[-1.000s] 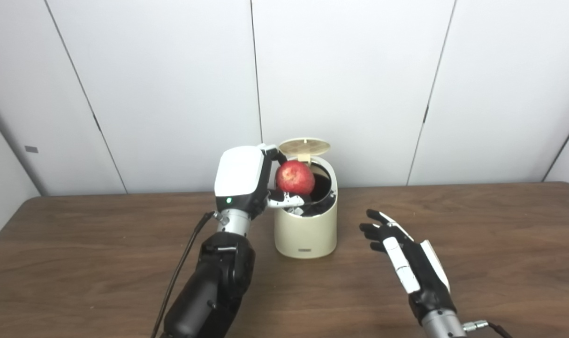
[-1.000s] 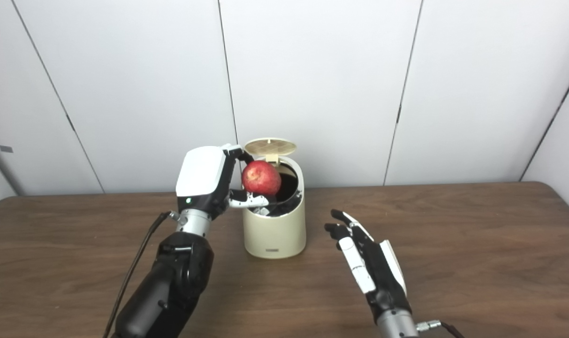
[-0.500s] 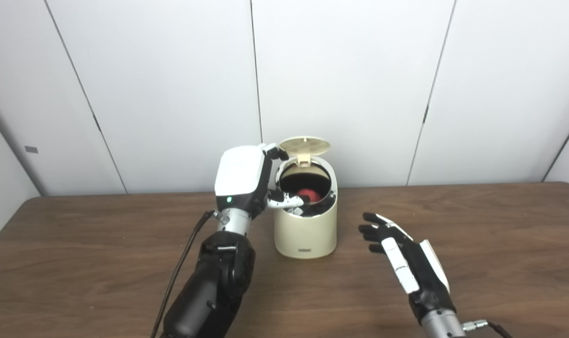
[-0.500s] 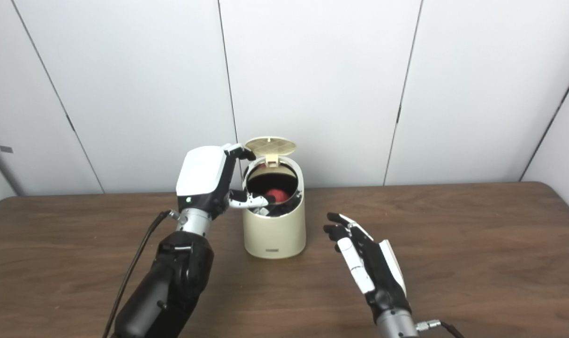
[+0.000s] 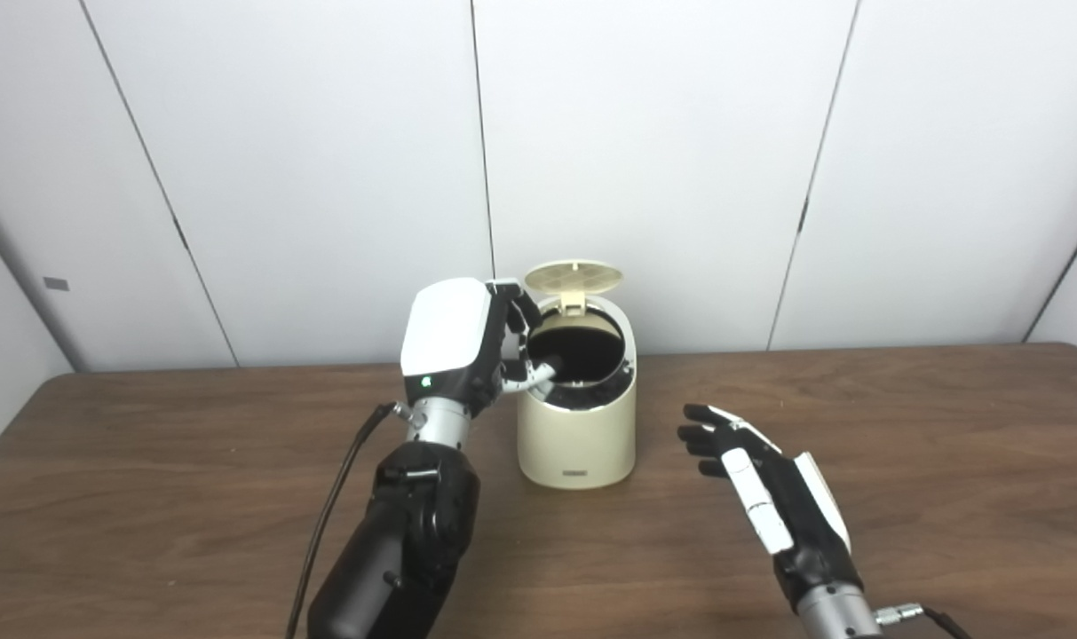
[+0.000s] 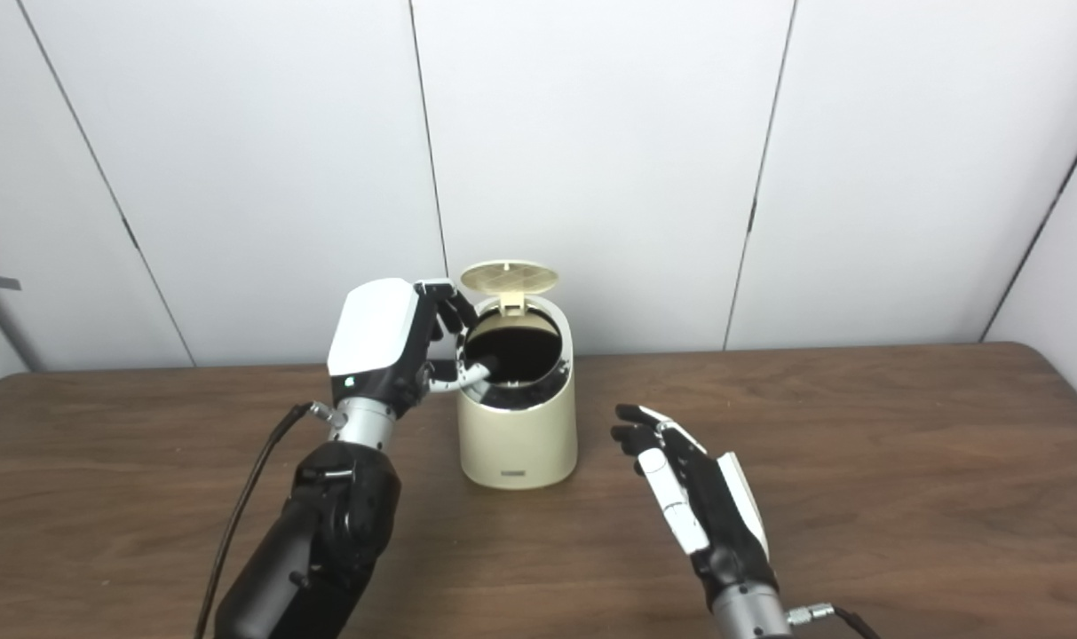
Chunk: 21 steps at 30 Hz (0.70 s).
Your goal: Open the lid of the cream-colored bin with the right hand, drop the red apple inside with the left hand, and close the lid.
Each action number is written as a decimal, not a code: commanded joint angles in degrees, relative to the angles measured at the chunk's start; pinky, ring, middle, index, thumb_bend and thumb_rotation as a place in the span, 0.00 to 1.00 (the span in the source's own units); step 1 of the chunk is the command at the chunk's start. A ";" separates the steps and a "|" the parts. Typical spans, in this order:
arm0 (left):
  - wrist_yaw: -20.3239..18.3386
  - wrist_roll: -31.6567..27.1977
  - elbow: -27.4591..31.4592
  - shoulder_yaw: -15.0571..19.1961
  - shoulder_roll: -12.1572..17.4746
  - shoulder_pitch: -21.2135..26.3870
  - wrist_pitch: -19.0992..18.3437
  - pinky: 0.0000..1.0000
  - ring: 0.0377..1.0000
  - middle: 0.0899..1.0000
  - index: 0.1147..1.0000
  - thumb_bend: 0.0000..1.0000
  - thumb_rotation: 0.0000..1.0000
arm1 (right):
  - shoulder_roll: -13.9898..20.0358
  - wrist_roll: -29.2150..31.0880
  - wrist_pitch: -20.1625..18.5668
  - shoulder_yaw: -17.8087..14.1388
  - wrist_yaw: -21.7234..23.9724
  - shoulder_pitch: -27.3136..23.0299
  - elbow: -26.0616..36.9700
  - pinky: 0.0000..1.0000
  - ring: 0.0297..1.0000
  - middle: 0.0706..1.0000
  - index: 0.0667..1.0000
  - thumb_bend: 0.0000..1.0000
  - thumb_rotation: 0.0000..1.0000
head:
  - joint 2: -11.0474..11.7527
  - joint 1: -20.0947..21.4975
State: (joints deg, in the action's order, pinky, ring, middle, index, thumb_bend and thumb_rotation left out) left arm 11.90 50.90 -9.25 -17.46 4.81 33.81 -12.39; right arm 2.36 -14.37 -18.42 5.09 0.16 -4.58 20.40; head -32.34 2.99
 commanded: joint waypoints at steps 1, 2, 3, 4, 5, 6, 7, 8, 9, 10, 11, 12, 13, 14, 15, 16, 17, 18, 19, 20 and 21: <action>3.49 -1.98 2.03 1.64 -0.09 1.34 3.02 0.38 0.40 0.48 0.43 0.49 0.00 | -0.28 0.02 1.07 -0.36 -0.28 -1.87 1.55 0.78 0.79 0.74 0.78 0.53 1.00 | -0.28 0.17; 4.04 -2.85 2.07 2.04 -0.17 1.18 3.81 0.36 0.40 0.49 0.43 0.48 0.00 | -0.27 -0.02 0.99 -0.37 -0.27 -1.91 1.57 0.79 0.79 0.75 0.78 0.54 1.00 | -0.28 0.17; 4.68 -4.08 2.13 2.69 -0.33 0.95 4.93 0.35 0.41 0.49 0.43 0.48 0.00 | -0.26 0.01 0.96 -0.43 -0.28 -1.96 1.57 0.79 0.79 0.75 0.79 0.54 1.00 | -0.30 0.23; 5.31 -4.95 2.17 3.17 -0.37 0.76 6.04 0.34 0.39 0.46 0.45 0.47 0.00 | -0.27 0.13 0.93 -0.52 -0.26 -1.98 1.54 0.79 0.79 0.75 0.79 0.54 1.00 | -0.37 0.22; 5.75 -5.47 2.16 3.42 -0.37 0.66 6.75 0.32 0.39 0.44 0.46 0.47 0.00 | -0.27 0.21 0.93 -0.60 -0.24 -1.98 1.52 0.79 0.80 0.76 0.80 0.54 1.00 | -0.38 0.18; 6.31 -6.09 2.10 3.66 -0.24 0.53 8.04 0.32 0.38 0.43 0.46 0.47 0.00 | -0.26 0.40 1.01 -0.71 -0.20 -1.99 1.47 0.79 0.80 0.76 0.80 0.54 1.00 | -0.33 0.12; 6.74 -6.56 2.09 3.87 -0.12 0.40 9.00 0.33 0.37 0.43 0.46 0.47 0.00 | -0.22 0.60 0.98 -0.81 -0.09 -1.99 1.45 0.79 0.80 0.77 0.80 0.54 1.00 | -0.28 0.11; 7.08 -7.01 2.15 4.14 -0.05 0.27 9.72 0.34 0.38 0.44 0.45 0.47 0.00 | -0.19 0.76 0.92 -0.88 0.00 -1.96 1.50 0.80 0.81 0.77 0.80 0.55 1.00 | -0.28 0.18; 7.48 -7.55 2.20 4.48 0.00 0.14 10.44 0.36 0.39 0.45 0.45 0.47 0.00 | -0.15 0.81 0.81 -0.90 0.08 -1.93 1.60 0.81 0.81 0.77 0.81 0.55 1.00 | -0.28 0.18; 7.82 -7.97 2.27 4.82 -0.01 0.04 11.03 0.36 0.39 0.46 0.44 0.48 0.00 | -0.09 0.78 0.72 -0.89 0.13 -1.91 1.70 0.83 0.82 0.77 0.81 0.55 1.00 | -0.28 0.20; 8.27 -8.83 2.51 5.47 -0.24 -0.16 11.71 0.37 0.40 0.47 0.44 0.48 0.00 | -0.04 0.67 0.74 -0.86 0.12 -1.89 1.75 0.84 0.82 0.78 0.81 0.55 1.00 | -0.23 0.25; 8.62 -9.75 2.73 6.02 -0.43 -0.35 12.48 0.37 0.41 0.48 0.43 0.48 0.00 | -0.01 0.60 0.78 -0.85 0.10 -1.88 1.79 0.84 0.82 0.77 0.81 0.54 1.00 | -0.28 0.35; 8.54 -11.12 3.20 6.77 -0.79 -0.64 12.97 0.37 0.41 0.48 0.42 0.48 0.00 | 0.04 0.49 0.82 -0.83 0.08 -1.87 1.81 0.83 0.82 0.77 0.81 0.54 1.00 | -0.28 0.35; 8.27 -12.74 3.80 7.57 -1.16 -1.01 13.47 0.37 0.41 0.48 0.42 0.48 0.00 | 0.11 0.36 0.74 -0.83 0.08 -1.86 1.85 0.83 0.82 0.77 0.81 0.54 1.00 | -0.29 0.38; 7.91 -14.49 4.62 8.45 -1.66 -1.45 13.51 0.35 0.41 0.49 0.43 0.47 0.00 | 0.14 0.44 0.68 -0.92 0.09 -1.85 1.87 0.84 0.82 0.77 0.81 0.55 1.00 | -0.26 0.36; 7.48 -16.61 5.65 9.54 -2.25 -2.01 13.41 0.36 0.41 0.48 0.43 0.48 0.00 | 0.15 0.50 0.50 -1.02 0.09 -1.83 1.98 0.84 0.82 0.78 0.81 0.54 1.00 | -0.26 0.36; 7.15 -18.43 6.64 10.54 -2.71 -2.60 13.21 0.35 0.41 0.48 0.43 0.48 0.00 | 0.15 0.53 0.33 -1.12 0.08 -1.81 2.12 0.84 0.82 0.78 0.81 0.54 1.00 | -0.31 0.37; 6.69 -20.41 7.66 11.57 -3.15 -3.26 12.98 0.34 0.41 0.48 0.43 0.48 0.00 | 0.19 0.52 0.20 -1.21 0.09 -1.81 2.27 0.85 0.83 0.78 0.81 0.54 1.00 | -0.26 0.27; 6.30 -22.01 8.57 12.47 -3.52 -3.90 12.74 0.33 0.41 0.47 0.43 0.47 0.00 | 0.27 0.53 0.18 -1.30 0.12 -1.82 2.33 0.86 0.83 0.78 0.82 0.54 1.00 | -0.31 0.19; 5.91 -23.39 9.51 13.24 -3.70 -4.66 12.69 0.33 0.41 0.47 0.42 0.48 0.00 | 0.34 0.61 0.45 -1.42 0.08 -1.87 2.26 0.87 0.84 0.79 0.82 0.54 1.00 | -0.31 0.19; 5.19 -24.79 10.78 14.09 -3.81 -5.72 12.11 0.32 0.41 0.47 0.42 0.48 0.00 | 0.40 0.97 1.20 -1.70 -0.05 -1.93 1.92 0.87 0.84 0.80 0.82 0.54 1.00 | -0.34 0.08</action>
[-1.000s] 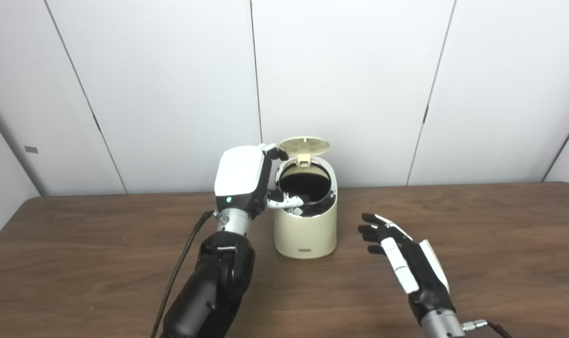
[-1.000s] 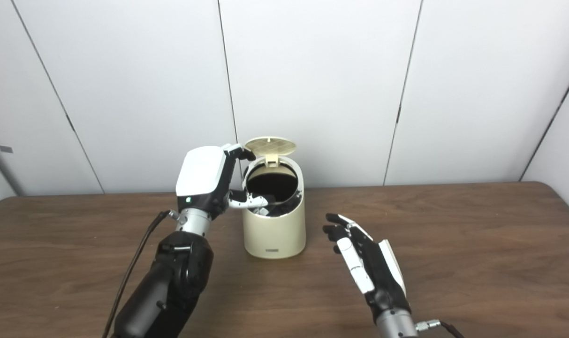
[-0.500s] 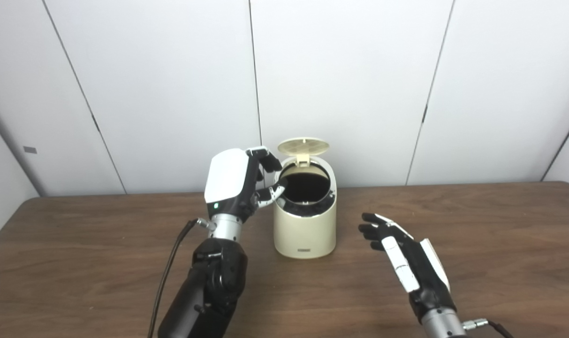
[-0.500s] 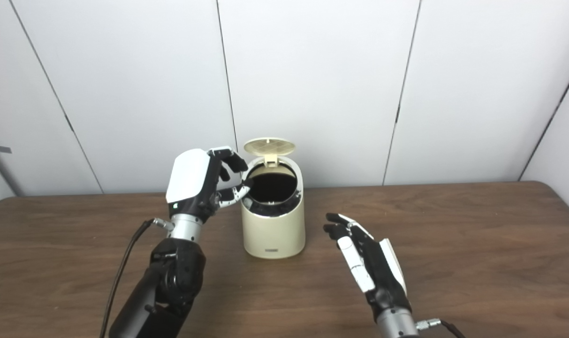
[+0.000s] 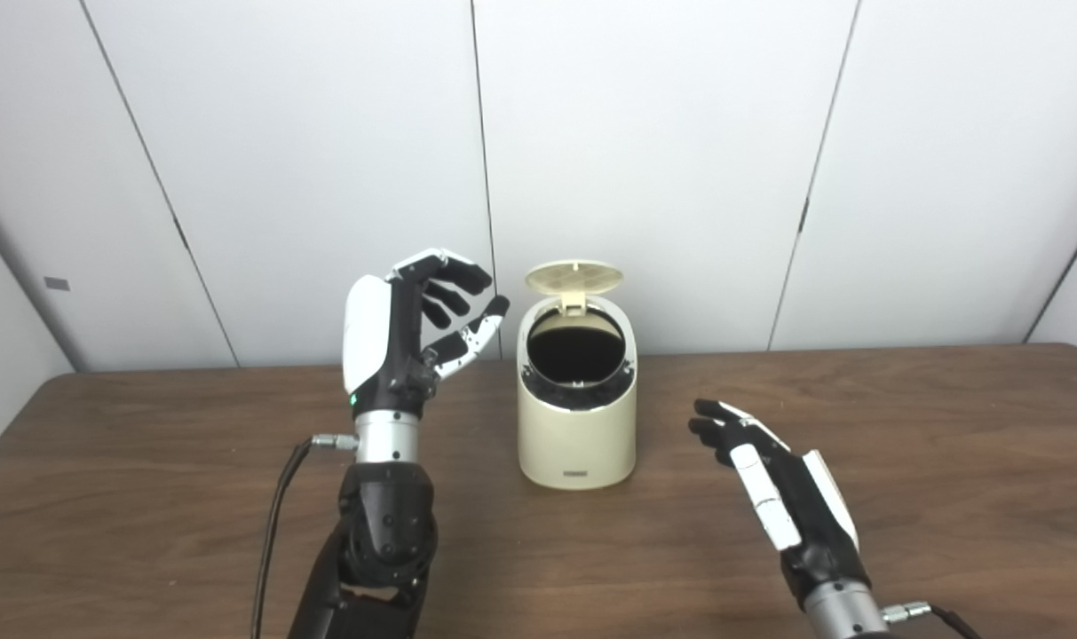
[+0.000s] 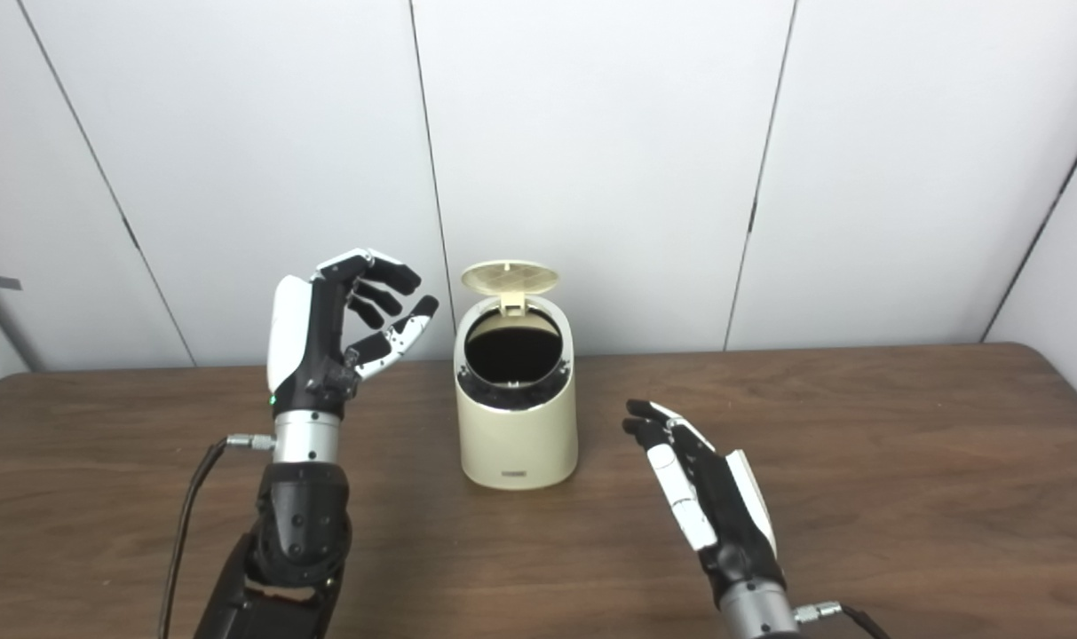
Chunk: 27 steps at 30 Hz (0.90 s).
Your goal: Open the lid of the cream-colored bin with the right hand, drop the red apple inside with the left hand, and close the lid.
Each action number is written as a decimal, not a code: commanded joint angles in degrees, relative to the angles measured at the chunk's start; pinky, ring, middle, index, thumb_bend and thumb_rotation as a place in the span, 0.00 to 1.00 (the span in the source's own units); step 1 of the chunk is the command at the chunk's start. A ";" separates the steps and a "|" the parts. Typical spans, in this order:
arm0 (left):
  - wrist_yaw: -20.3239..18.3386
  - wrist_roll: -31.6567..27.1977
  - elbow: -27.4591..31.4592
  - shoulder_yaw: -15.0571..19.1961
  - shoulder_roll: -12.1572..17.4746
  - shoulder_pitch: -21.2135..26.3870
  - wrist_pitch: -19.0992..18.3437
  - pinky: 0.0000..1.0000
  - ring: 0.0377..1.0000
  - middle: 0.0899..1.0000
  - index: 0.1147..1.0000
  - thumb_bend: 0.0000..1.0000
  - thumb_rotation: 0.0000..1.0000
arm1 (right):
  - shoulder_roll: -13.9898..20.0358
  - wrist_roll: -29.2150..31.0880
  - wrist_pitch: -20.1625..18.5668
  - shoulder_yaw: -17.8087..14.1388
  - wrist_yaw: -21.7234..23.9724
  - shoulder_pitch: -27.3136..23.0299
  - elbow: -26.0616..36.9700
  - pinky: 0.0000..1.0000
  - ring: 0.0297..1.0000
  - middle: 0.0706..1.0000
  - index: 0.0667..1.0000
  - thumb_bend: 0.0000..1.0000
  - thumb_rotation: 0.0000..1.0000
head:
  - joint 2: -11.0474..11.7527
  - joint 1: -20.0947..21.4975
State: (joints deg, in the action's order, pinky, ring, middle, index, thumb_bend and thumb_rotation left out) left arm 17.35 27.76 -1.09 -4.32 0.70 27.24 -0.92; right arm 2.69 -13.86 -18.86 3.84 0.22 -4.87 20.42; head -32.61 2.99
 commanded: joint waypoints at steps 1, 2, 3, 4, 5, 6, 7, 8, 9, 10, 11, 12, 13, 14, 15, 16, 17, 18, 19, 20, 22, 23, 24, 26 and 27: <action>-0.98 -2.81 3.85 1.67 0.23 -0.16 -0.14 0.31 0.42 0.47 0.43 0.47 0.00 | 0.11 0.97 2.34 -0.74 -0.16 -1.71 1.61 0.86 0.85 0.81 0.83 0.54 1.00 | -0.08 0.14; -2.10 -3.87 5.40 2.34 0.24 -1.30 -1.76 0.31 0.42 0.47 0.43 0.47 0.00 | 0.16 1.62 3.19 -1.06 -0.18 -1.81 1.23 0.86 0.85 0.82 0.83 0.54 1.00 | -0.14 0.17; -3.47 -4.94 7.12 2.91 0.52 -2.73 -3.16 0.32 0.42 0.47 0.42 0.48 0.00 | 0.30 2.20 3.88 -1.32 -0.12 -2.03 0.86 0.85 0.86 0.84 0.84 0.53 1.00 | -0.17 0.21; -4.54 -5.78 8.61 3.35 0.98 -4.29 -3.94 0.34 0.42 0.47 0.42 0.48 0.00 | 0.54 2.55 4.58 -1.50 -0.06 -2.45 0.42 0.85 0.86 0.85 0.85 0.52 1.00 | -0.15 0.22; -5.35 -6.47 9.80 3.76 1.37 -5.84 -4.39 0.37 0.41 0.47 0.43 0.49 0.00 | 0.82 2.76 5.14 -1.67 -0.01 -2.95 -0.06 0.85 0.87 0.86 0.86 0.51 1.00 | -0.15 0.26; -6.01 -7.10 10.61 4.03 1.84 -7.39 -4.21 0.37 0.40 0.46 0.44 0.50 0.00 | 1.22 2.88 5.90 -1.78 0.01 -3.53 -0.72 0.85 0.88 0.87 0.86 0.52 1.00 | -0.20 0.31; -6.68 -7.49 11.30 4.12 2.35 -8.87 -4.09 0.37 0.39 0.46 0.46 0.50 0.00 | 1.69 2.98 6.85 -1.84 0.03 -4.15 -1.45 0.85 0.89 0.89 0.87 0.53 1.00 | -0.09 0.32; -7.48 -7.94 11.96 4.09 2.86 -10.25 -4.14 0.37 0.42 0.44 0.46 0.50 0.00 | 2.14 3.08 7.90 -1.89 0.04 -4.84 -2.19 0.84 0.90 0.90 0.88 0.55 1.00 | 0.03 0.42; -8.44 -8.47 12.62 4.02 3.40 -11.61 -4.28 0.38 0.44 0.43 0.47 0.51 0.00 | 2.55 2.79 8.95 -1.88 -0.15 -5.60 -2.95 0.84 0.91 0.91 0.88 0.56 0.99 | -0.01 0.45; -9.60 -9.14 13.36 3.88 3.96 -12.94 -4.70 0.40 0.46 0.49 0.45 0.50 0.04 | 2.93 2.29 9.45 -1.86 -0.36 -6.48 -3.61 0.83 0.91 0.91 0.88 0.57 0.99 | 0.02 0.45; -10.75 -9.56 14.13 3.68 4.48 -14.10 -5.37 0.43 0.50 0.55 0.44 0.50 0.07 | 3.33 1.74 9.78 -1.81 -0.54 -7.33 -4.21 0.83 0.90 0.92 0.88 0.57 0.99 | 0.13 0.51; -11.96 -9.44 15.06 3.30 5.04 -15.31 -6.20 0.49 0.56 0.62 0.60 0.50 0.34 | 3.68 1.39 9.77 -1.88 -0.65 -8.25 -4.81 0.82 0.90 0.92 0.88 0.57 0.99 | 0.12 0.70; -13.23 -9.31 16.08 2.81 5.77 -16.90 -6.73 0.57 0.62 0.67 0.68 0.51 0.50 | 4.14 0.59 9.51 -1.79 -0.76 -9.46 -5.40 0.83 0.90 0.93 0.88 0.58 0.99 | 0.21 0.75; -14.04 -9.16 16.79 2.46 6.23 -17.90 -7.12 0.70 0.73 0.75 0.78 0.51 0.68 | 4.45 0.06 9.35 -1.74 -0.81 -10.25 -5.78 0.82 0.90 0.93 0.89 0.59 0.99 | 0.22 0.80; -14.64 -9.02 17.37 2.16 6.50 -18.76 -7.41 0.75 0.76 0.78 0.81 0.51 0.74 | 4.85 -0.53 9.19 -1.63 -0.76 -10.96 -6.09 0.82 0.90 0.93 0.89 0.60 0.99 | 0.20 0.95; -15.20 -9.29 17.99 2.00 6.59 -19.77 -7.72 0.78 0.80 0.80 0.83 0.51 0.78 | 5.36 -1.46 9.08 -1.33 -0.66 -11.87 -6.44 0.82 0.90 0.93 0.89 0.60 1.00 | 0.29 0.94; -15.79 -10.04 18.62 1.99 6.52 -20.71 -8.15 0.80 0.81 0.83 0.85 0.52 0.83 | 5.81 -2.70 8.47 -0.88 -0.52 -12.83 -6.57 0.81 0.90 0.93 0.89 0.62 1.00 | 0.30 0.98; -16.37 -10.88 19.11 1.99 6.34 -21.57 -8.40 0.81 0.83 0.85 0.87 0.54 0.87 | 6.30 -3.92 7.78 -0.44 -0.30 -13.76 -6.63 0.80 0.89 0.93 0.89 0.63 1.00 | 0.31 1.03; -16.90 -12.02 19.45 2.08 6.11 -22.51 -8.42 0.81 0.85 0.87 0.88 0.54 0.89 | 6.75 -5.18 7.03 0.10 0.04 -14.86 -6.69 0.81 0.89 0.93 0.89 0.63 1.00 | 0.41 1.05; -17.25 -12.87 19.70 2.18 5.90 -23.36 -8.47 0.81 0.86 0.88 0.89 0.55 0.90 | 7.06 -6.21 6.46 0.62 0.34 -15.93 -6.74 0.82 0.90 0.94 0.89 0.63 1.00 | 0.42 1.08; -17.39 -13.99 19.75 2.30 5.38 -24.70 -8.43 0.82 0.89 0.91 0.90 0.56 0.92 | 7.41 -7.27 5.78 1.32 0.81 -18.06 -6.99 0.85 0.92 0.95 0.89 0.60 1.00 | 0.56 1.21; -17.36 -14.36 19.62 2.42 5.13 -25.25 -8.35 0.84 0.90 0.91 0.90 0.56 0.93 | 7.39 -7.76 5.58 1.65 0.84 -19.34 -7.34 0.87 0.92 0.93 0.89 0.58 1.00 | 0.56 1.31; -17.38 -14.66 19.47 2.53 4.95 -25.73 -8.35 0.84 0.90 0.91 0.91 0.57 0.94 | 7.34 -8.33 5.28 2.01 0.91 -20.72 -7.82 0.88 0.92 0.92 0.88 0.55 1.00 | 0.59 1.32; -17.44 -15.05 19.27 2.62 4.68 -26.46 -8.28 0.85 0.89 0.91 0.91 0.57 0.95 | 7.46 -9.45 4.90 2.74 1.18 -23.21 -8.98 0.89 0.91 0.92 0.88 0.54 1.00 | 0.57 1.39; -17.51 -15.53 19.02 2.65 4.53 -26.83 -7.88 0.85 0.89 0.91 0.92 0.57 0.94 | 7.78 -10.41 4.70 3.37 1.51 -24.83 -9.81 0.88 0.90 0.92 0.87 0.54 1.00 | 0.61 1.41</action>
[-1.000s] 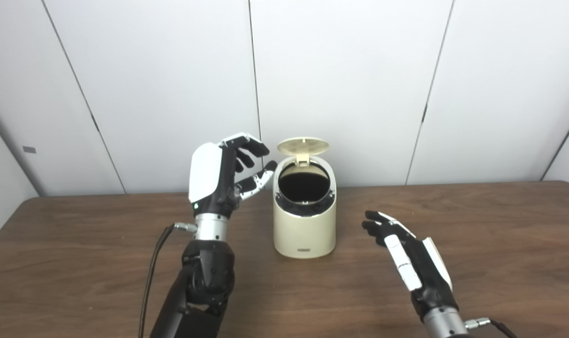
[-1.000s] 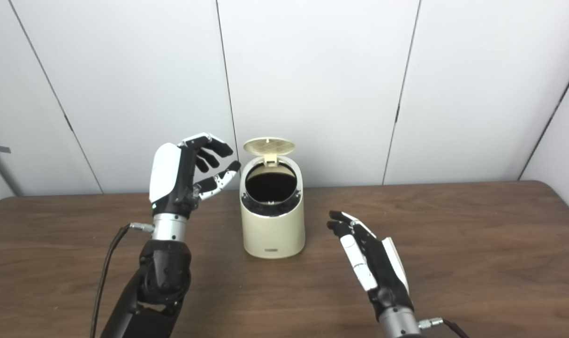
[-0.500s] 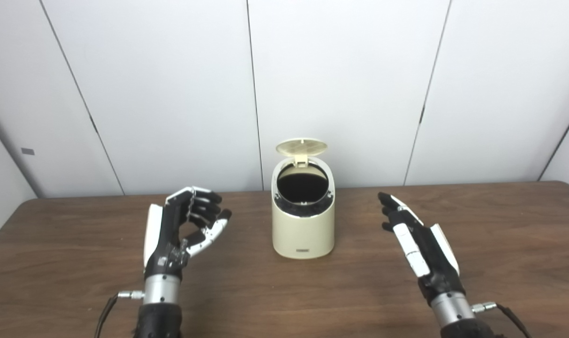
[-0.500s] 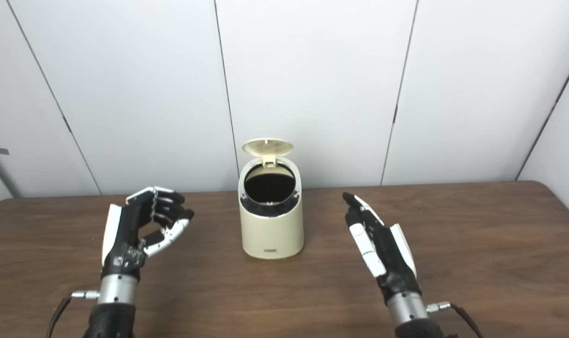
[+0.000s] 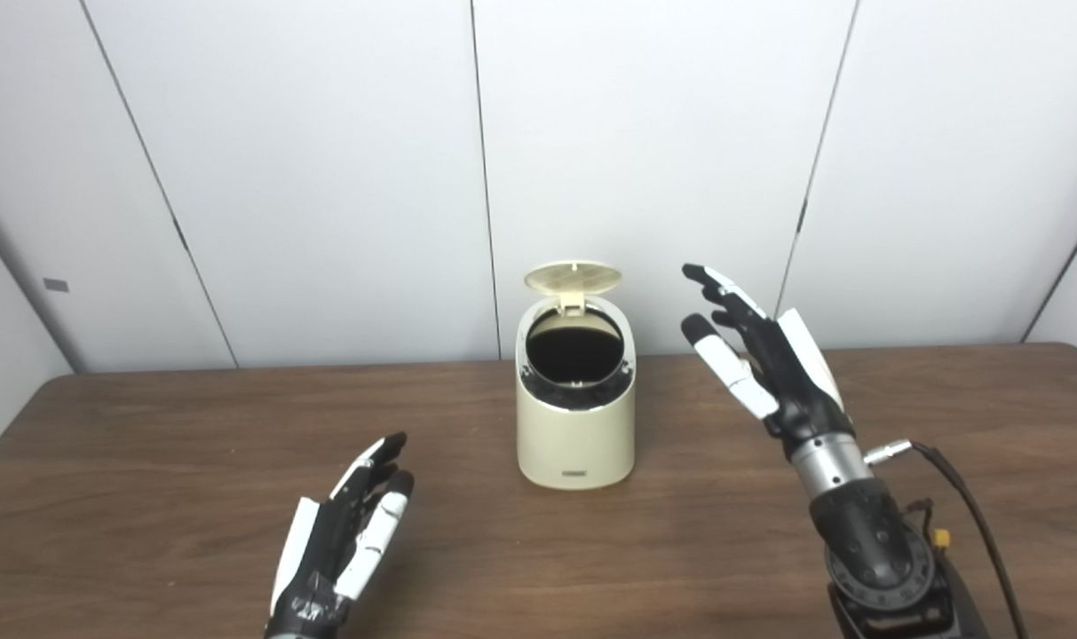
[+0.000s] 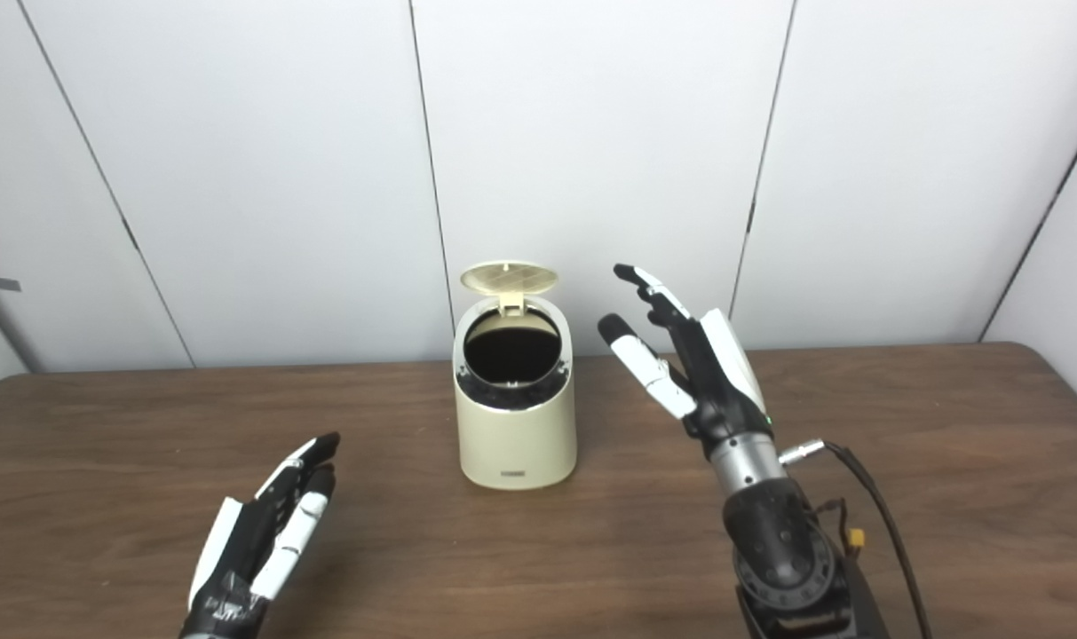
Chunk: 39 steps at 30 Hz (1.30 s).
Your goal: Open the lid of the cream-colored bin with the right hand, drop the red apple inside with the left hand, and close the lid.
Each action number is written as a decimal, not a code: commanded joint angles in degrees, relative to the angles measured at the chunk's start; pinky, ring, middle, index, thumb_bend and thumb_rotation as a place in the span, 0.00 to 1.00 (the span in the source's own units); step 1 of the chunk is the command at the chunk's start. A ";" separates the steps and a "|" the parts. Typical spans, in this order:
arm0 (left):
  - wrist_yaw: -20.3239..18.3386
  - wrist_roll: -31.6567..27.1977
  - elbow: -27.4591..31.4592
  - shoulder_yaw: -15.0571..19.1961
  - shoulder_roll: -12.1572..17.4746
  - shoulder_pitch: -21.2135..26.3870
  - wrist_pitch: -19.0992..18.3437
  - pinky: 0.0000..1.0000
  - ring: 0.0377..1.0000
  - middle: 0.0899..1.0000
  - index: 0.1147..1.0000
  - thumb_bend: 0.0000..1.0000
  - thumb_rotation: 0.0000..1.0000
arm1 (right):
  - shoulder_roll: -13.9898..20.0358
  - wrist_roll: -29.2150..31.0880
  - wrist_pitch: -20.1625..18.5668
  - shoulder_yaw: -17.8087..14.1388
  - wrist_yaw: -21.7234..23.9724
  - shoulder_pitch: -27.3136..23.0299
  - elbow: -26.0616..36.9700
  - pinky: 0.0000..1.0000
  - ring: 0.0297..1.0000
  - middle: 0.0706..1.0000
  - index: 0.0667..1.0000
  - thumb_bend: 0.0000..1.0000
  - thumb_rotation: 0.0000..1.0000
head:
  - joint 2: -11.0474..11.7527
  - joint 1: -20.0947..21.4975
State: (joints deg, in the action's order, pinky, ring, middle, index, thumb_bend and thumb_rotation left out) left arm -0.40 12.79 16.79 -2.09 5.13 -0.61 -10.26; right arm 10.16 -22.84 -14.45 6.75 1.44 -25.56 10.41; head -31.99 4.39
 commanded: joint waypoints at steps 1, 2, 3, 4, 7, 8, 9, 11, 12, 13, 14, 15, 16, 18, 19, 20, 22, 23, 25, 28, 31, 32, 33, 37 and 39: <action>0.23 -0.87 1.00 0.41 -0.09 0.76 1.73 0.85 0.90 0.92 0.92 0.55 0.93 | 0.63 -2.22 0.16 0.95 0.63 -5.50 -0.51 0.89 0.92 0.92 0.87 0.52 1.00 | 0.01 0.03; 0.27 -1.06 0.90 0.39 -0.27 0.50 1.94 0.85 0.90 0.92 0.92 0.55 0.93 | 0.96 -3.04 0.04 1.43 0.99 -6.80 -1.22 0.90 0.93 0.92 0.86 0.52 1.00 | 0.02 0.04; 0.31 -1.28 0.79 0.38 -0.43 0.28 2.15 0.85 0.90 0.92 0.92 0.55 0.92 | 1.30 -3.87 -0.29 1.96 1.46 -8.03 -1.86 0.90 0.93 0.92 0.86 0.51 1.00 | 0.01 0.08; 0.41 -1.43 0.66 0.35 -0.62 0.03 2.38 0.85 0.90 0.92 0.92 0.54 0.92 | 1.59 -4.39 -0.72 2.38 2.08 -9.26 -2.44 0.90 0.94 0.92 0.86 0.51 1.00 | -0.09 0.20; 0.56 -1.93 0.46 0.27 -1.13 -0.67 2.48 0.85 0.89 0.92 0.92 0.54 0.90 | 1.82 -5.34 -1.35 3.13 3.41 -12.43 -4.27 0.90 0.95 0.92 0.86 0.51 1.00 | -0.10 -0.24; 0.49 -1.82 0.42 0.15 -1.14 -0.83 2.36 0.86 0.89 0.92 0.92 0.54 0.90 | 1.86 -5.80 -1.65 3.47 3.95 -13.53 -4.84 0.89 0.95 0.92 0.86 0.51 1.00 | -0.16 -0.25; 0.49 -1.65 0.33 0.05 -1.15 -0.90 2.38 0.87 0.90 0.92 0.92 0.54 0.92 | 1.87 -6.16 -1.87 3.73 4.38 -14.37 -5.25 0.87 0.94 0.92 0.86 0.50 1.00 | -0.17 -0.24; 0.71 -1.47 0.15 0.07 -1.37 -0.68 2.54 0.89 0.90 0.92 0.92 0.54 0.93 | 1.96 -6.54 -1.96 4.32 5.34 -15.81 -6.20 0.85 0.93 0.92 0.87 0.50 0.98 | -0.16 -0.27; 0.92 -1.49 0.11 0.17 -1.55 -0.46 2.66 0.88 0.90 0.92 0.92 0.54 0.93 | 2.09 -6.78 -1.85 4.75 5.90 -16.39 -6.72 0.84 0.94 0.92 0.87 0.50 0.98 | -0.20 -0.32; 1.07 -1.39 0.14 0.20 -1.70 -0.26 2.69 0.87 0.89 0.91 0.91 0.54 0.93 | 2.34 -7.06 -1.35 5.23 6.40 -16.90 -7.33 0.84 0.94 0.93 0.87 0.49 0.98 | -0.20 -0.48; 1.17 -1.31 0.18 0.24 -1.78 -0.13 2.65 0.87 0.89 0.92 0.91 0.54 0.93 | 2.55 -7.31 -0.74 5.70 6.63 -17.28 -7.93 0.84 0.94 0.93 0.87 0.49 0.98 | -0.20 -0.48; 1.21 -1.38 0.16 0.28 -1.90 -0.04 2.64 0.86 0.90 0.92 0.91 0.54 0.93 | 2.79 -7.52 -0.09 6.16 6.84 -17.64 -8.55 0.84 0.94 0.93 0.87 0.48 0.97 | -0.24 -0.62; 1.32 -1.66 -0.02 0.39 -2.11 0.06 2.82 0.86 0.90 0.92 0.91 0.54 0.93 | 3.10 -8.15 0.67 6.91 6.97 -18.11 -9.45 0.84 0.94 0.93 0.86 0.48 0.97 | -0.18 -0.74; 1.49 -2.29 -0.47 0.58 -2.53 0.20 3.19 0.87 0.89 0.91 0.91 0.54 0.92 | 3.60 -9.72 1.49 8.28 7.10 -18.83 -10.82 0.87 0.96 0.94 0.85 0.50 0.98 | -0.22 -0.93; 1.53 -2.49 -0.59 0.61 -2.69 0.25 3.25 0.87 0.89 0.91 0.91 0.54 0.92 | 3.76 -10.36 1.74 8.83 7.05 -19.03 -11.28 0.88 0.97 0.94 0.84 0.51 0.99 | -0.27 -1.03; 1.57 -2.57 -0.66 0.59 -2.80 0.28 3.27 0.87 0.89 0.91 0.92 0.54 0.92 | 3.85 -10.69 1.89 9.11 7.01 -19.12 -11.50 0.89 0.98 0.95 0.83 0.52 1.00 | -0.32 -1.05; 1.96 -2.72 -0.63 0.66 -3.36 0.35 3.16 0.87 0.88 0.90 0.91 0.54 0.91 | 4.04 -11.31 2.31 9.69 7.09 -19.08 -11.62 0.91 0.99 0.96 0.82 0.53 1.00 | -0.37 -1.12; 2.15 -2.67 -0.67 0.69 -3.56 0.37 3.21 0.87 0.88 0.90 0.91 0.54 0.91 | 4.19 -11.79 2.40 9.98 7.15 -19.03 -11.56 0.92 1.00 0.96 0.82 0.53 1.00 | -0.42 -1.13; 2.49 -2.62 -0.97 0.84 -3.88 0.45 3.68 0.85 0.87 0.89 0.90 0.54 0.91 | 4.50 -12.87 2.72 10.40 7.09 -18.82 -11.40 0.92 1.00 0.96 0.80 0.53 1.00 | -0.42 -1.15; 2.80 -2.93 -1.58 1.12 -4.32 0.68 4.38 0.84 0.86 0.88 0.89 0.54 0.92 | 5.06 -14.22 3.03 10.75 7.45 -18.47 -10.92 0.93 1.00 0.96 0.78 0.54 0.98 | -0.47 -1.42; 2.93 -3.60 -2.00 1.40 -4.81 0.85 5.01 0.84 0.86 0.88 0.89 0.52 0.92 | 5.86 -15.83 2.93 11.29 8.02 -18.14 -10.17 0.94 1.00 0.96 0.76 0.54 0.98 | -0.52 -1.47; 2.94 -3.82 -2.10 1.44 -4.90 0.88 5.25 0.85 0.86 0.88 0.89 0.52 0.91 | 6.04 -16.21 2.93 11.37 8.18 -18.03 -9.96 0.94 1.00 0.96 0.75 0.53 0.97 | -0.54 -1.48; 2.94 -4.10 -2.22 1.48 -4.99 0.93 5.44 0.85 0.86 0.88 0.89 0.52 0.91 | 6.29 -16.73 2.77 11.45 8.43 -17.87 -9.55 0.93 1.00 0.96 0.74 0.53 0.97 | -0.67 -1.54; 3.02 -4.04 -2.18 1.41 -5.11 1.07 5.27 0.84 0.86 0.87 0.88 0.53 0.91 | 7.24 -18.26 2.22 11.48 9.92 -17.21 -7.63 0.92 1.00 0.96 0.74 0.51 0.99 | -0.79 -1.60; 2.97 -3.97 -2.02 1.35 -5.13 1.13 5.01 0.85 0.86 0.87 0.88 0.54 0.91 | 7.63 -18.63 2.00 11.31 10.62 -16.73 -6.50 0.93 1.00 0.96 0.74 0.50 0.98 | -0.93 -1.68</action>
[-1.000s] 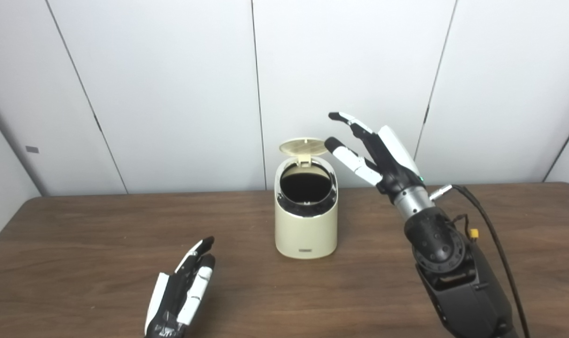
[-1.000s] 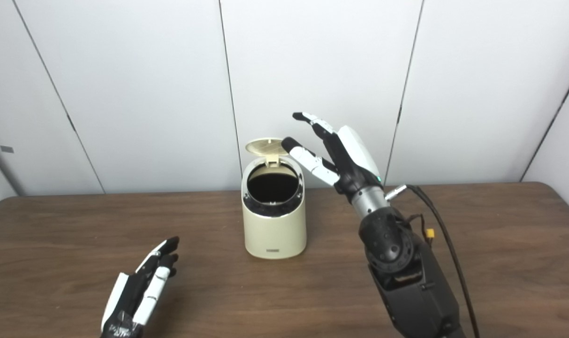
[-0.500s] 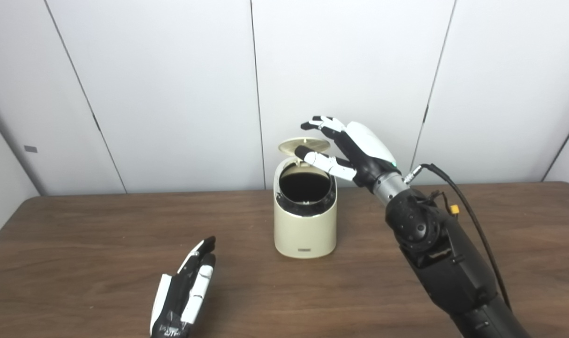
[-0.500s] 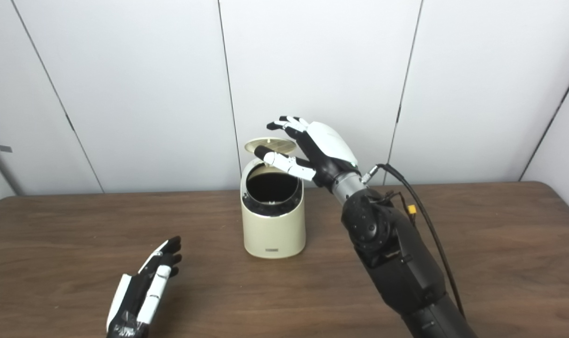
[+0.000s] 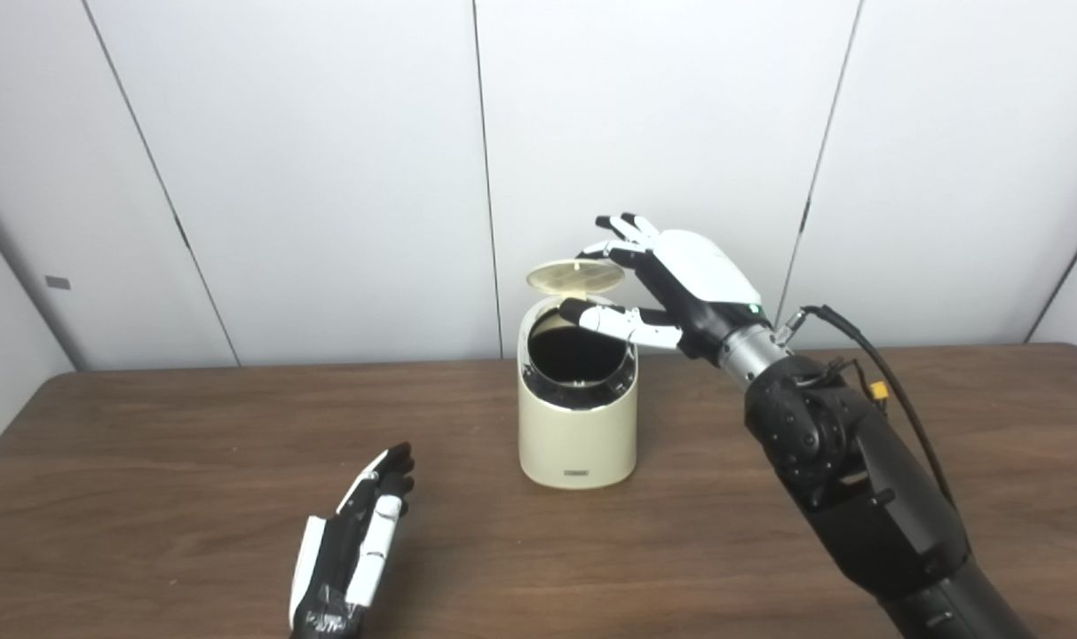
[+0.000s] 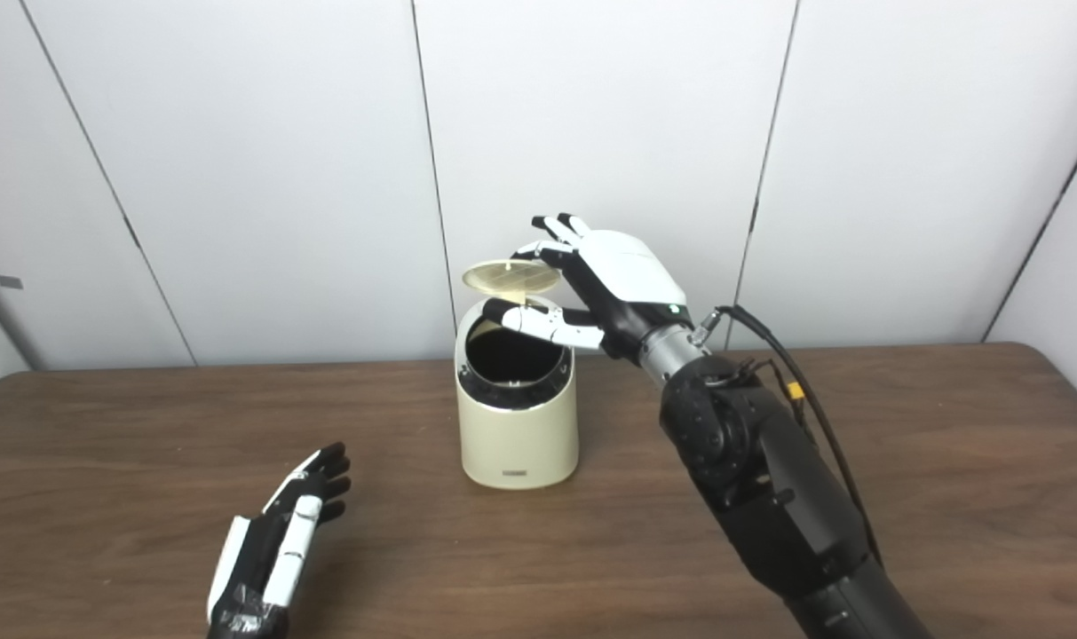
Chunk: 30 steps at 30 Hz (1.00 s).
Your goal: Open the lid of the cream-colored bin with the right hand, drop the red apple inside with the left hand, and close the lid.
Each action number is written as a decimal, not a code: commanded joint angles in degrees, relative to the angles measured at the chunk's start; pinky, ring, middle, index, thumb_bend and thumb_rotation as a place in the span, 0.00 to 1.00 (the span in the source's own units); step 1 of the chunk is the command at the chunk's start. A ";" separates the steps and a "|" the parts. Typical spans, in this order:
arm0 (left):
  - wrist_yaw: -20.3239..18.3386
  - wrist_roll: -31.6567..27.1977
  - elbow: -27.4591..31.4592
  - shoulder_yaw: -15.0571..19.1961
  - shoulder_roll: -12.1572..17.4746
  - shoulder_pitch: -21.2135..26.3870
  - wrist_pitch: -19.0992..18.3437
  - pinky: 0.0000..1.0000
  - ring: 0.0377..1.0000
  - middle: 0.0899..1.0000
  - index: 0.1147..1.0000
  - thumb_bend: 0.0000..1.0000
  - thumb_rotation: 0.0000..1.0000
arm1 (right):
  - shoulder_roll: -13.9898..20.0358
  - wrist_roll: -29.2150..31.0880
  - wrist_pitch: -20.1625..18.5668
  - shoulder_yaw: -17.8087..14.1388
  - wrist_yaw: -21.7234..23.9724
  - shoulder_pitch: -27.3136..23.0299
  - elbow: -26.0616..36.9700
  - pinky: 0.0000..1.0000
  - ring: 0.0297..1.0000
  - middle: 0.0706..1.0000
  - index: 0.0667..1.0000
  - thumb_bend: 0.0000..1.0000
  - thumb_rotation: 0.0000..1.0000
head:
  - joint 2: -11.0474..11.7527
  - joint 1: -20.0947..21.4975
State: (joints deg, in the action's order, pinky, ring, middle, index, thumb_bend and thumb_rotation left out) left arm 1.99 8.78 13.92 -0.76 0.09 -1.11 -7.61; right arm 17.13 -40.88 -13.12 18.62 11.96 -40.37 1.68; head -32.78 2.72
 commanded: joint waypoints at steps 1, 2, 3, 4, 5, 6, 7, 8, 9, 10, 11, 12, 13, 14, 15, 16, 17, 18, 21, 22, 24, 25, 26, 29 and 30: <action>0.59 0.03 0.93 0.02 -0.14 1.65 2.22 0.85 0.86 0.87 0.88 0.54 0.91 | 0.83 -0.75 0.59 -0.67 0.38 -1.66 2.77 0.92 1.00 0.96 0.73 0.49 0.98 | -0.25 -0.09; 0.60 0.01 0.98 0.03 -0.19 1.67 2.15 0.85 0.85 0.87 0.88 0.54 0.90 | 0.92 -0.87 0.56 -0.76 0.59 -1.50 3.11 0.92 1.00 0.96 0.73 0.49 0.97 | -0.28 -0.10; 0.59 -0.14 1.11 0.07 -0.30 1.70 1.97 0.85 0.85 0.87 0.88 0.54 0.90 | 1.13 -1.10 0.59 -0.81 0.78 -1.22 3.57 0.92 1.00 0.95 0.73 0.49 0.97 | -0.39 -0.14; 0.59 -0.24 1.22 0.08 -0.38 1.72 1.83 0.85 0.86 0.87 0.88 0.53 0.90 | 1.25 -1.29 0.65 -0.89 0.98 -1.02 3.87 0.91 1.00 0.95 0.73 0.49 0.96 | -0.45 -0.16; 0.61 -0.23 1.31 0.09 -0.43 1.74 1.72 0.85 0.86 0.87 0.88 0.53 0.89 | 1.34 -1.52 0.73 -0.96 1.12 -0.80 4.18 0.91 1.00 0.95 0.73 0.49 0.96 | -0.45 -0.16; 0.62 -0.20 1.38 0.09 -0.48 1.75 1.69 0.84 0.85 0.87 0.88 0.52 0.89 | 1.47 -1.66 0.81 -1.05 1.34 -0.48 4.61 0.91 1.00 0.95 0.72 0.48 0.96 | -0.64 -0.19; 0.64 -0.11 1.41 0.08 -0.47 1.77 1.72 0.84 0.85 0.87 0.88 0.53 0.89 | 1.54 -1.70 0.90 -1.14 1.54 -0.18 5.01 0.91 1.00 0.95 0.72 0.48 0.95 | -0.64 -0.19; 0.64 -0.03 1.45 0.07 -0.48 1.78 1.73 0.84 0.85 0.86 0.88 0.53 0.89 | 1.58 -1.73 0.96 -1.23 1.70 0.02 5.28 0.91 1.00 0.95 0.72 0.48 0.95 | -0.68 -0.21; 0.62 -0.04 1.47 0.07 -0.46 1.83 1.74 0.84 0.85 0.86 0.88 0.53 0.89 | 1.65 -1.63 0.80 -1.26 2.25 0.33 5.85 0.91 1.00 0.95 0.72 0.48 0.95 | -0.79 -0.22; 0.59 -0.05 1.49 0.07 -0.45 1.85 1.74 0.84 0.85 0.86 0.88 0.53 0.89 | 1.67 -1.57 0.67 -1.30 2.66 0.53 6.22 0.93 1.00 0.95 0.72 0.48 0.95 | -0.79 -0.22; 0.58 -0.06 1.47 0.08 -0.42 1.88 1.76 0.84 0.85 0.87 0.88 0.53 0.89 | 1.69 -1.51 0.56 -1.28 3.12 0.79 6.64 0.94 1.00 0.95 0.72 0.48 0.95 | -0.79 -0.22; 0.57 -0.06 1.50 0.09 -0.42 1.91 1.73 0.84 0.85 0.87 0.87 0.53 0.89 | 1.66 -1.43 0.54 -1.26 3.48 1.10 7.05 0.95 1.00 0.95 0.72 0.48 0.95 | -0.93 -0.24; 0.57 -0.07 1.54 0.10 -0.43 1.94 1.68 0.84 0.85 0.86 0.87 0.53 0.89 | 1.54 -1.41 0.50 -1.22 3.80 1.45 7.47 0.95 1.00 0.95 0.72 0.49 0.95 | -0.93 -0.24; 0.57 -0.09 1.56 0.11 -0.43 1.96 1.68 0.84 0.85 0.86 0.87 0.53 0.89 | 1.41 -1.56 0.30 -1.06 4.21 1.83 8.01 0.95 1.00 0.94 0.73 0.48 0.94 | -0.93 -0.24; 0.55 -0.03 1.66 0.09 -0.43 1.98 1.54 0.84 0.85 0.86 0.87 0.53 0.89 | 1.30 -1.81 0.04 -0.85 4.69 2.19 8.59 0.95 1.00 0.94 0.73 0.48 0.92 | -1.17 -0.22; 0.54 0.00 1.75 0.07 -0.43 2.00 1.43 0.84 0.85 0.86 0.87 0.53 0.89 | 1.18 -2.07 -0.19 -0.67 5.11 2.50 9.03 0.95 1.00 0.94 0.74 0.47 0.92 | -1.22 -0.28; 0.53 0.02 1.80 0.06 -0.45 2.01 1.36 0.84 0.85 0.86 0.87 0.54 0.89 | 1.05 -2.28 -0.22 -0.50 5.39 2.83 9.28 0.95 1.00 0.95 0.74 0.47 0.91 | -1.23 -0.33; 0.54 0.03 1.83 0.05 -0.46 2.03 1.36 0.84 0.85 0.86 0.87 0.54 0.89 | 0.85 -2.42 -0.09 -0.25 5.61 3.22 9.30 0.95 1.00 0.95 0.74 0.48 0.90 | -1.25 -0.35; 0.67 0.23 1.89 0.00 -0.56 2.04 1.46 0.84 0.85 0.86 0.87 0.53 0.88 | 0.28 -2.78 0.44 0.37 5.93 4.21 9.02 0.96 1.00 0.95 0.74 0.49 0.92 | -1.45 -0.56; 0.74 0.38 1.95 -0.03 -0.59 2.04 1.42 0.83 0.84 0.86 0.87 0.53 0.89 | 0.17 -2.80 0.65 0.56 5.99 4.51 8.86 0.97 1.00 0.95 0.74 0.49 0.93 | -1.55 -0.59; 0.81 0.37 2.13 -0.03 -0.72 2.06 1.27 0.83 0.84 0.86 0.87 0.53 0.89 | 0.09 -2.89 0.81 1.00 6.41 4.98 8.66 0.99 1.00 0.96 0.74 0.50 0.93 | -1.67 -0.76; 0.84 0.34 2.26 -0.01 -0.79 2.09 1.15 0.83 0.84 0.86 0.87 0.52 0.88 | 0.10 -2.93 0.85 1.31 6.77 5.25 8.56 0.99 1.00 0.96 0.74 0.50 0.93 | -1.76 -0.84; 0.86 0.33 2.37 0.00 -0.85 2.10 1.05 0.83 0.84 0.86 0.87 0.52 0.88 | 0.13 -2.96 0.85 1.50 7.04 5.41 8.53 0.99 1.00 0.95 0.74 0.51 0.92 | -1.83 -0.85; 0.91 0.53 2.62 0.03 -0.83 2.14 1.12 0.82 0.84 0.85 0.86 0.51 0.88 | 0.12 -3.32 0.94 2.01 7.39 6.01 8.36 0.98 1.00 0.95 0.74 0.51 0.89 | -2.01 -0.87; 1.10 0.41 2.71 0.23 -0.99 2.19 1.05 0.82 0.84 0.85 0.86 0.51 0.89 | 0.22 -3.63 1.17 2.33 7.49 6.18 8.07 0.98 1.00 0.95 0.74 0.51 0.89 | -2.08 -0.93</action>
State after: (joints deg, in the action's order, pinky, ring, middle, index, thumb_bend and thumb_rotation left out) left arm 2.21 8.83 14.46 -0.69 -0.58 -0.76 -7.74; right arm 17.22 -44.04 -13.26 20.96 19.41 -32.68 9.28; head -34.72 1.85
